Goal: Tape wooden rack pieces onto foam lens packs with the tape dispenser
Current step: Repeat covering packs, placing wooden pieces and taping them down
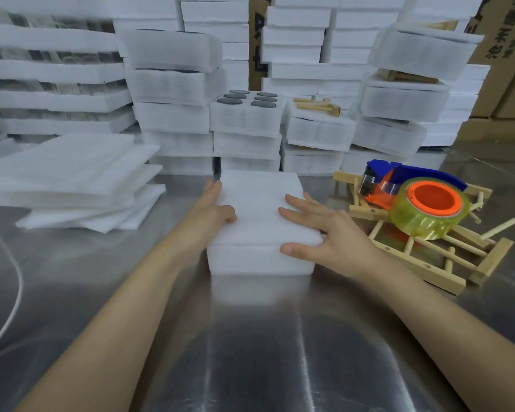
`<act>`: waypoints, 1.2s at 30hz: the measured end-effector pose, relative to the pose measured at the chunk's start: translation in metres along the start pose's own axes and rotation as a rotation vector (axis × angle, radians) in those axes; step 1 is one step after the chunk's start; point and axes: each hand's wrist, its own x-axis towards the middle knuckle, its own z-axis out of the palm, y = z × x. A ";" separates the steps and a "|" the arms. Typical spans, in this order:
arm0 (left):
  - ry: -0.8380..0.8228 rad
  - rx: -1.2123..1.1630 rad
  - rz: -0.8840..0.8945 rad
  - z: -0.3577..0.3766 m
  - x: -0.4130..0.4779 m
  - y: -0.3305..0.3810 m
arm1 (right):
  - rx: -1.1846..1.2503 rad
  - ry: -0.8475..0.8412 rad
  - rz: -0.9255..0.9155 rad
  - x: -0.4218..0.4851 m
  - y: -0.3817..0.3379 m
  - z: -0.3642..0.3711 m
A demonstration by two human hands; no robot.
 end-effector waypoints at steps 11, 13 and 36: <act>-0.168 0.612 0.272 0.009 0.000 0.002 | -0.029 0.019 0.047 -0.003 -0.010 -0.031; -0.175 0.615 0.280 0.008 0.000 0.002 | -0.278 0.080 0.184 -0.010 -0.005 -0.048; -0.049 0.229 0.013 0.001 -0.002 0.006 | -0.134 -0.132 0.466 -0.008 0.015 -0.042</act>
